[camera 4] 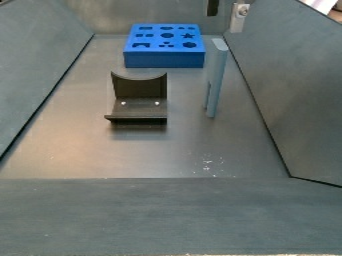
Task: Pick up the square-circle object. Move up. Place the square-circle object on the fixture. Regrasp the square-circle object. Rotate the square-circle object. Move to above the board. Insert the square-circle object.
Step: Rotate the square-circle object.
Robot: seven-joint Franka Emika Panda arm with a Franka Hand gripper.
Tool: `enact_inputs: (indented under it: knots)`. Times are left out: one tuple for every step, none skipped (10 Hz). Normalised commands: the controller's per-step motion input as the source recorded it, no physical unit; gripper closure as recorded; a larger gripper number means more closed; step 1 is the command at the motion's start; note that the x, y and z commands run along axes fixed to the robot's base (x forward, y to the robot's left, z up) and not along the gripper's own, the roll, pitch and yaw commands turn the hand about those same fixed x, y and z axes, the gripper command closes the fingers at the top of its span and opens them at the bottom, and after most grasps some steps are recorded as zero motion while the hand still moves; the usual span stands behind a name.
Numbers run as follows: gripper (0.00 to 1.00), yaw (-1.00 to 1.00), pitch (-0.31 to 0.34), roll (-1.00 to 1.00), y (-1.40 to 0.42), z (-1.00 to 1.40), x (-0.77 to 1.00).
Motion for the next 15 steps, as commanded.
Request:
enact_inputs:
  knots:
    - [0.0, 1.0, 0.016, -0.01, -0.01, 0.0, 0.01]
    - [0.0, 1.0, 0.017, -0.02, -0.01, 0.0, 0.01]
    - [0.0, 1.0, 0.018, -0.02, -0.01, 0.0, 0.01]
    - [0.0, 1.0, 0.019, -0.02, -0.01, 0.0, 0.01]
    - [0.0, 1.0, 0.021, -0.02, -0.01, 0.01, 0.01]
    - [0.0, 1.0, 0.022, -0.02, -0.01, 0.01, 0.01]
    - [0.0, 1.0, 0.024, -0.02, -0.01, 0.01, 0.01]
    - [0.0, 1.0, 0.026, -0.02, -0.01, 0.01, 0.01]
    - [0.0, 1.0, 0.029, -0.03, -0.01, 0.01, 0.01]
    - [0.0, 1.0, 0.03, -0.03, -0.01, 0.01, 0.01]
    - [0.0, 1.0, 0.035, -0.03, -0.01, 0.01, 0.01]
    - [0.0, 1.0, 0.039, -0.04, -0.01, 0.01, 0.01]
    - [0.0, 1.0, 0.046, -0.04, -0.01, 0.01, 0.01]
    - [0.0, 1.0, 0.051, -0.05, -0.01, 0.01, 0.01]
    - [0.0, 1.0, 0.064, -0.06, -0.01, 0.01, 0.01]
